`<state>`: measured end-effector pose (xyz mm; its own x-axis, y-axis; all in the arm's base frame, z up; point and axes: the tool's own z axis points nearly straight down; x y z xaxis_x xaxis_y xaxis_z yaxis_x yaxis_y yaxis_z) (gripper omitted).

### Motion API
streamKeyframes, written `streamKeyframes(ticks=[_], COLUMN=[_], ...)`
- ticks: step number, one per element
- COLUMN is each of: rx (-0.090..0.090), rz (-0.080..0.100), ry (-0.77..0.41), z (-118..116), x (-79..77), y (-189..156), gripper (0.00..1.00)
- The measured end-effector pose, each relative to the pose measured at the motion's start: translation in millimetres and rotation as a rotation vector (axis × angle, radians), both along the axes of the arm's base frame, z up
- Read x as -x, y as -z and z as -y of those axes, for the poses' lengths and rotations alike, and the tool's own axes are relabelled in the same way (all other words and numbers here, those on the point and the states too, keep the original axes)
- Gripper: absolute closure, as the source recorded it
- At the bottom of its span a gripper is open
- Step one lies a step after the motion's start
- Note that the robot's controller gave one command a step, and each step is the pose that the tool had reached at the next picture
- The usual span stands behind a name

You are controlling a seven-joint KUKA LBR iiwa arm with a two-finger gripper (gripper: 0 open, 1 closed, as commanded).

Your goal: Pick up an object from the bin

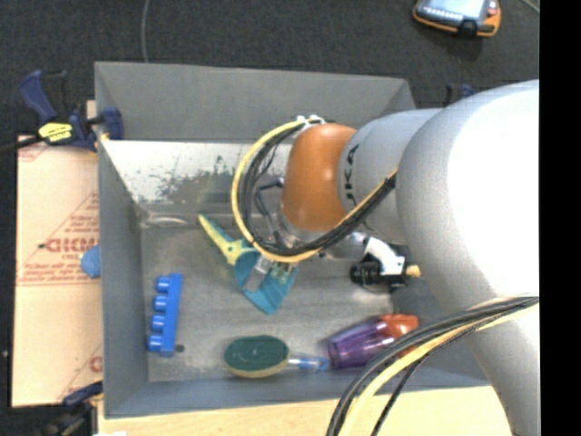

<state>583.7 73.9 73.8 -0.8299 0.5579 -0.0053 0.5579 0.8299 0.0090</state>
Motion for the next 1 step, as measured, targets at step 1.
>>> streamKeyframes(ticks=[1], rx=[0.003], rz=[-0.013], ry=[-0.001], z=[1.5], x=[4.4], y=[-20.3], gripper=[1.00])
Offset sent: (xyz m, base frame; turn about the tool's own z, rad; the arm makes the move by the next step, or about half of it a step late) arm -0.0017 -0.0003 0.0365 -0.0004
